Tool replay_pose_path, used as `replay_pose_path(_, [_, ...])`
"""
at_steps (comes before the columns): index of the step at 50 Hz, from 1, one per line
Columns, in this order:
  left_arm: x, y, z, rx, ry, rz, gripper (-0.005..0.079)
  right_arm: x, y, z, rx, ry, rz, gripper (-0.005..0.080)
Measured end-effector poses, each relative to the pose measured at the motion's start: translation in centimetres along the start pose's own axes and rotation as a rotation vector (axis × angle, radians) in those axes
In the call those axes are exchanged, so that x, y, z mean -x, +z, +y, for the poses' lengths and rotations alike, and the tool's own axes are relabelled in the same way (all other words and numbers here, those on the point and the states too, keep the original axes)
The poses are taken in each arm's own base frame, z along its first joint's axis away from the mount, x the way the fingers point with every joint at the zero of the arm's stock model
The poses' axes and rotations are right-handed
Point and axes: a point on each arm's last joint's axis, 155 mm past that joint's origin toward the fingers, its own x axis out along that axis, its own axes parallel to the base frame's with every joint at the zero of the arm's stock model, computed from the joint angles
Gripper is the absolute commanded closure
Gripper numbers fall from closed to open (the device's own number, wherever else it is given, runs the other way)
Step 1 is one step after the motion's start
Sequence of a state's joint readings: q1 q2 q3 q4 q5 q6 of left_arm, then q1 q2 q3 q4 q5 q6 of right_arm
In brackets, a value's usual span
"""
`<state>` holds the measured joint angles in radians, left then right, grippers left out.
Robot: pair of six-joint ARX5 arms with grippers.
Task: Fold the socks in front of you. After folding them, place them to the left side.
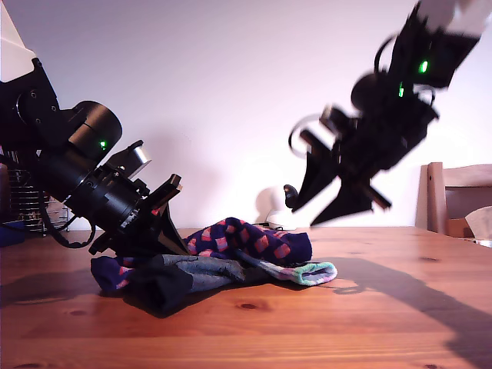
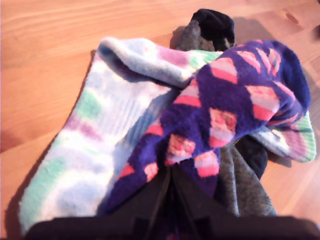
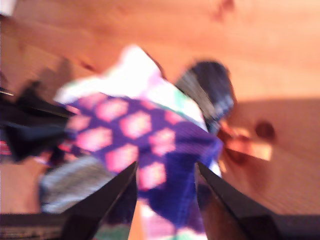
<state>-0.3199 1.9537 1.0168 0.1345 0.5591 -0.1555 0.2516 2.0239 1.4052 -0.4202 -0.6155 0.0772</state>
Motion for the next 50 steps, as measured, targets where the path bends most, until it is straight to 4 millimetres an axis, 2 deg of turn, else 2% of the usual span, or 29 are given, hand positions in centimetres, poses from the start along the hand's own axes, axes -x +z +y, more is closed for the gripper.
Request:
replay_pose_path(9, [0.0,-0.1,-0.1,0.000,-0.004,0.004,0.0766,-1.8,-1.4,-0.6,-0.016,0.003,0.043,0.0441])
replay_pose_path(13, [0.0,-0.1,-0.1,0.000,-0.006,0.004,0.0766,-2.1,-1.3,-0.2,-0.008,0.011,0.043,0.0498])
replay_pose_path(20, [0.0,-0.1,-0.1,-0.002,-0.006,0.006,0.0766,-2.5,-1.4,0.7,0.008,0.020,0.048,0.0777])
replay_pose_path(24, [0.0,-0.3,-0.1,-0.015,-0.006,0.012,0.0766,-2.5,-1.0,1.3,0.019,0.025,0.049,0.0765])
replay_pose_path(27, [0.0,-0.6,0.0,-0.017,-0.004,0.025,0.0766,-2.2,0.1,2.1,0.035,0.030,0.038,0.0765])
replay_pose_path(36, [0.1,-2.0,0.3,-0.036,0.012,0.079,0.0766,0.5,5.6,5.3,0.128,0.041,-0.040,0.0765])
replay_pose_path(39, [0.1,-2.1,0.4,-0.045,0.018,0.084,0.0766,1.5,6.7,6.0,0.156,0.030,-0.048,0.0765])
replay_pose_path(43, [0.1,-2.0,0.4,-0.051,0.019,0.085,0.0766,2.2,7.3,6.5,0.194,0.002,-0.044,0.0765])
replay_pose_path(50, [0.2,-2.1,0.3,-0.047,0.012,0.096,0.0766,1.9,6.7,7.1,0.217,-0.022,-0.014,0.0765])
